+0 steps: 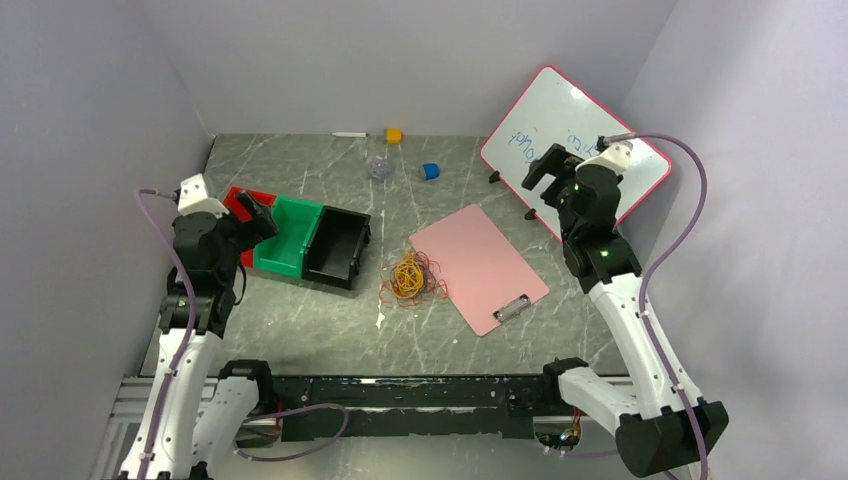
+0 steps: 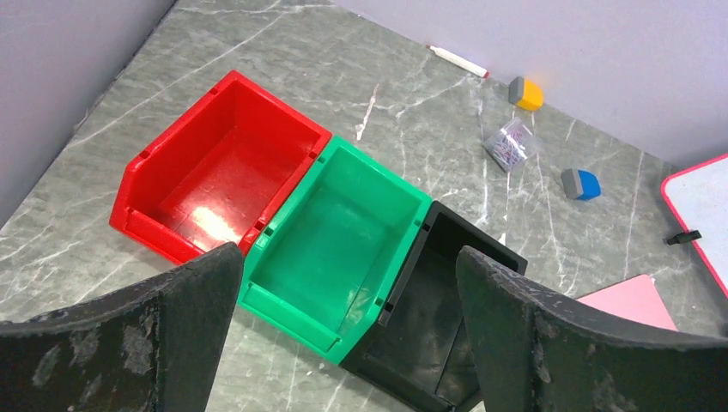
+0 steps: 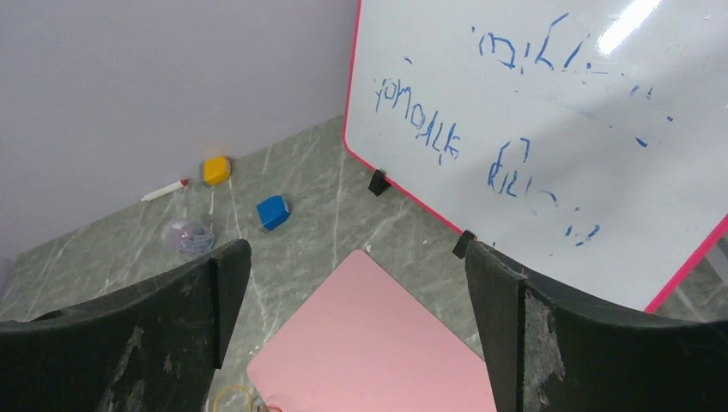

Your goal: Untangle the cables

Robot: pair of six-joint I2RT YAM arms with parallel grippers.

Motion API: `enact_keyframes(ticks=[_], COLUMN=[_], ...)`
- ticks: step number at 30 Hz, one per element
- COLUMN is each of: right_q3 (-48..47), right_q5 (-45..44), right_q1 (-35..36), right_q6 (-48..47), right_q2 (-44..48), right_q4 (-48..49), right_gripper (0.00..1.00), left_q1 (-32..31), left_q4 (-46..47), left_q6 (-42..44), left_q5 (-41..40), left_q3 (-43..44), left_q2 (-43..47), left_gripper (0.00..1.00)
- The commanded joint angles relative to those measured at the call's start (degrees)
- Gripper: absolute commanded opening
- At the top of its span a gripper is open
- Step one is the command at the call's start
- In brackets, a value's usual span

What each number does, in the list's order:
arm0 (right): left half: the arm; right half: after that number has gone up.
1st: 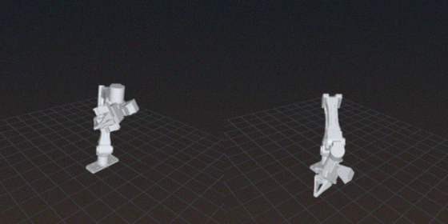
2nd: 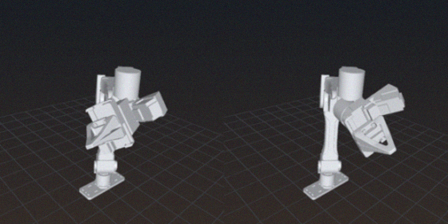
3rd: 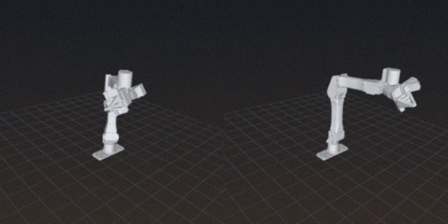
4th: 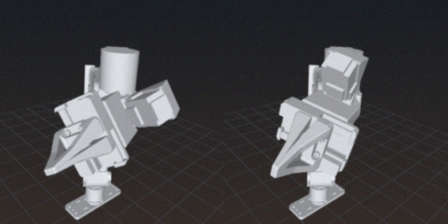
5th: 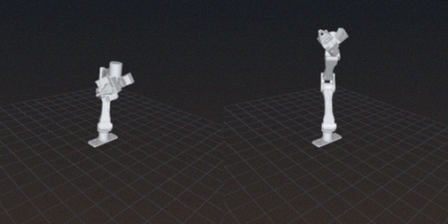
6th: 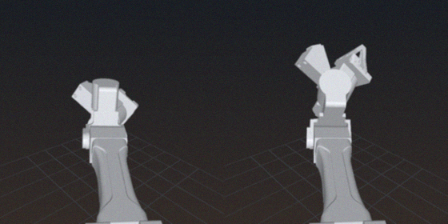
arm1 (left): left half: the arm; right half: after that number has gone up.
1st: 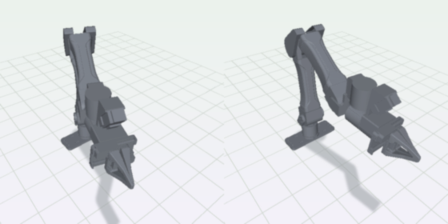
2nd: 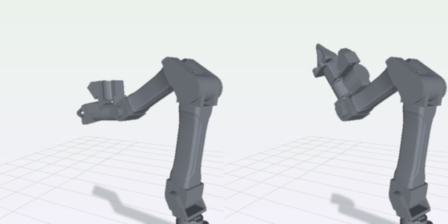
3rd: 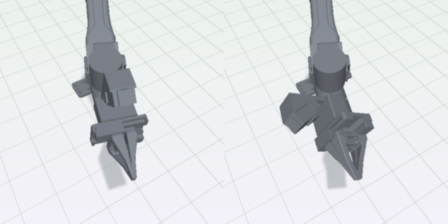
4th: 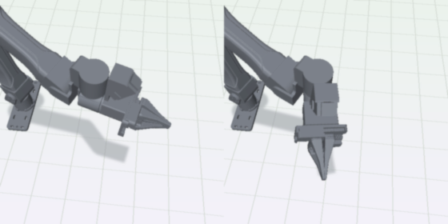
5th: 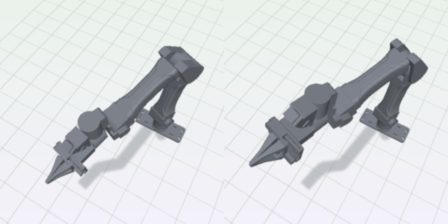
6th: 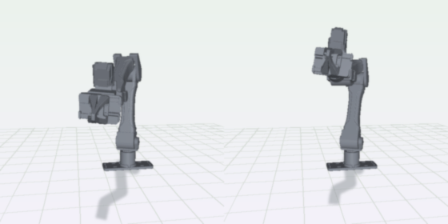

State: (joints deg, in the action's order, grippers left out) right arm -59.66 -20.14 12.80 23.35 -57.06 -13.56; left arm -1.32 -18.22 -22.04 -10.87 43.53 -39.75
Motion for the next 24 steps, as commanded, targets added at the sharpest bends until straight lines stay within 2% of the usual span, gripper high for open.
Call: enact_keyframes(ticks=[1, 8, 16, 24], right_q3=[-0.1, 1.1, 0.7, -0.8], right_q5=[-3.1, -5.3, -3.8, 6.8], right_q1=[-0.4, -0.4, -0.5, -0.4], right_q6=[0.5, 2.1, 4.1, -0.8], right_q2=[0.6, 2.5, 0.2, -4.9], right_q4=[0.4, 1.0, -1.0, -1.0], right_gripper=[1.0, 1.0, 1.0, 1.0], left_q1=[0.7, 0.7, 0.7, 0.7], left_q4=[1.9, -1.6, -0.8, 1.1], left_q6=[0.1, -0.6, 0.4, 3.2], left_q5=[-0.5, -6.4, -2.6, 8.4], left_q3=[-0.5, 0.0, 1.0, 2.5], left_q2=[1.1, -0.4, -2.6, -8.9], left_gripper=[0.99, 0.99, 0.99, 0.99])
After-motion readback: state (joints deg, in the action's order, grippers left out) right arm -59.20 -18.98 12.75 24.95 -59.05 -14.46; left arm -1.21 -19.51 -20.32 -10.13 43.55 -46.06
